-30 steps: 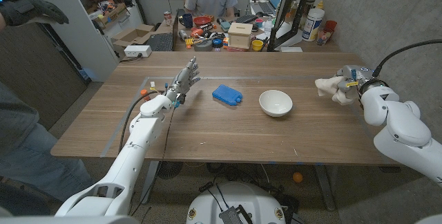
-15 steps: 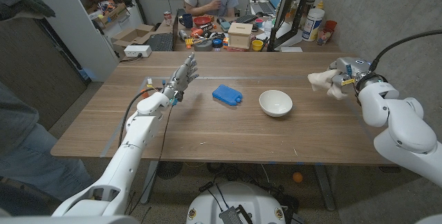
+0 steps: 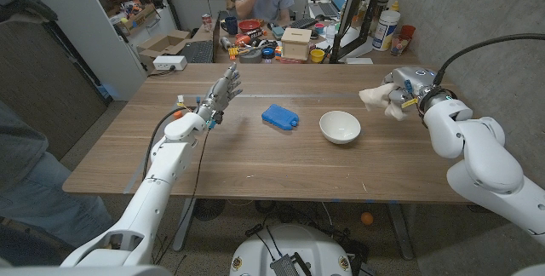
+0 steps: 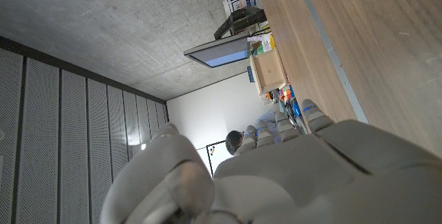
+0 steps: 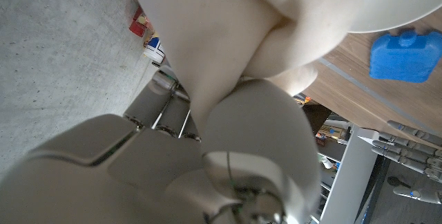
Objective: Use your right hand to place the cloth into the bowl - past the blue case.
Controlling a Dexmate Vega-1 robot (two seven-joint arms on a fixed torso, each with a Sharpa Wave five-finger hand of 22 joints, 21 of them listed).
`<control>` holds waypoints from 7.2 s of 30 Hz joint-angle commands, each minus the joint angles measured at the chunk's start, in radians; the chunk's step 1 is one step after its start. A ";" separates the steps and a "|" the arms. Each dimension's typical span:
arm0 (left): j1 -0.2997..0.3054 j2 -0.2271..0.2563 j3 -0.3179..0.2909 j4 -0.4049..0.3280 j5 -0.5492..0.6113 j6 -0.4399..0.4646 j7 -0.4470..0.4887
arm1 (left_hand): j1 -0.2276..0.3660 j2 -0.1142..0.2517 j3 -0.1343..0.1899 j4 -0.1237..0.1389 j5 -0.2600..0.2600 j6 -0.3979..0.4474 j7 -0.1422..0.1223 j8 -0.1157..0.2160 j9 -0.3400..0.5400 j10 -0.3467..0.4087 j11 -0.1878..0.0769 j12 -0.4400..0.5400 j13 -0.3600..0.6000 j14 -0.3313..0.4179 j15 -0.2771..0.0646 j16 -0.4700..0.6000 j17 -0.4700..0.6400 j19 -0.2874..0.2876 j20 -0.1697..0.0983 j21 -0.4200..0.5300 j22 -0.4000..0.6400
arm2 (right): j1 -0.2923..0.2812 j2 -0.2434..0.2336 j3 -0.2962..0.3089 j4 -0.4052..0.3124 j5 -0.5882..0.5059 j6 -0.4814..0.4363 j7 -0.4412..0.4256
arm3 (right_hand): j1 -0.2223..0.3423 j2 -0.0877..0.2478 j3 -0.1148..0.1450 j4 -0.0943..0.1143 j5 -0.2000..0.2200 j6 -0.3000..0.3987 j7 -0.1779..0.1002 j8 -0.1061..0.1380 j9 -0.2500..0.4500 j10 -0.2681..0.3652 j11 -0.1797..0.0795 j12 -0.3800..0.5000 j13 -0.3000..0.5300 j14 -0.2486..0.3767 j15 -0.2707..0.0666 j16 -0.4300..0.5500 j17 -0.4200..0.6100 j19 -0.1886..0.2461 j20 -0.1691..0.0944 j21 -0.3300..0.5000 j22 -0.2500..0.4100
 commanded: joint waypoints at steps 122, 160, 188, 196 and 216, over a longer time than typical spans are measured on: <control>0.031 0.019 0.009 -0.039 -0.038 -0.035 -0.052 | 0.015 0.017 -0.032 0.002 -0.009 0.026 0.000 0.006 0.003 0.006 0.002 0.004 0.006 0.001 0.001 0.001 0.003 0.002 0.006 -0.013 0.003 | 0.286 0.226 -0.305 0.304 -0.015 0.293 0.177 | -0.294 -0.173 -0.171 0.099 0.001 -0.316 -0.054 -0.276 -0.132 -0.216 0.053 -0.267 -0.136 -0.185 0.160 -0.246 -0.188 -0.082 0.183 0.084 -0.073; 0.016 0.021 0.008 -0.021 -0.044 -0.049 -0.075 | 0.018 0.019 -0.039 0.001 -0.010 0.027 0.000 0.004 0.003 0.006 0.004 0.003 0.006 0.002 0.001 0.001 0.003 0.003 0.008 -0.014 0.003 | 0.368 0.228 -0.277 0.178 -0.152 0.338 0.340 | -0.352 -0.195 -0.206 0.119 0.021 -0.350 -0.068 -0.290 -0.135 -0.264 0.064 -0.290 -0.153 -0.228 0.145 -0.243 -0.218 -0.123 0.211 0.028 -0.071; 0.024 0.031 0.007 -0.053 -0.040 -0.048 -0.071 | 0.020 0.022 -0.044 0.001 -0.010 0.026 0.000 0.002 0.003 0.007 0.006 0.002 0.006 0.001 -0.003 0.000 0.003 -0.006 -0.005 -0.018 0.003 | 0.188 0.371 -0.048 0.270 0.238 0.484 -0.346 | -0.405 -0.203 -0.249 0.142 0.050 -0.291 -0.082 -0.274 -0.123 -0.221 0.033 -0.276 -0.174 -0.291 0.173 -0.251 -0.250 -0.223 0.256 -0.068 -0.069; 0.037 0.040 0.005 -0.079 -0.044 -0.047 -0.071 | 0.021 0.023 -0.045 0.001 -0.011 0.025 -0.001 0.001 0.003 0.007 0.002 0.002 0.006 0.001 -0.003 0.000 0.002 -0.009 -0.004 -0.019 0.003 | 0.196 0.409 -0.044 0.329 0.398 0.541 -0.398 | -0.443 -0.192 -0.267 0.163 0.057 -0.374 -0.055 -0.304 -0.122 -0.280 0.042 -0.301 -0.184 -0.365 0.182 -0.255 -0.255 -0.290 0.285 -0.121 -0.068; 0.085 0.087 -0.019 -0.160 -0.057 -0.040 -0.075 | 0.024 0.025 -0.052 0.001 -0.011 0.024 0.000 0.000 0.003 0.007 0.007 0.001 0.006 -0.008 -0.013 -0.003 0.002 -0.023 -0.038 -0.022 0.003 | 0.207 0.516 -0.006 0.499 0.810 0.773 -0.410 | -0.545 -0.149 -0.301 0.216 0.045 -0.417 0.015 -0.294 -0.118 -0.311 0.088 -0.307 -0.194 -0.451 0.139 -0.245 -0.256 -0.446 0.124 -0.236 -0.060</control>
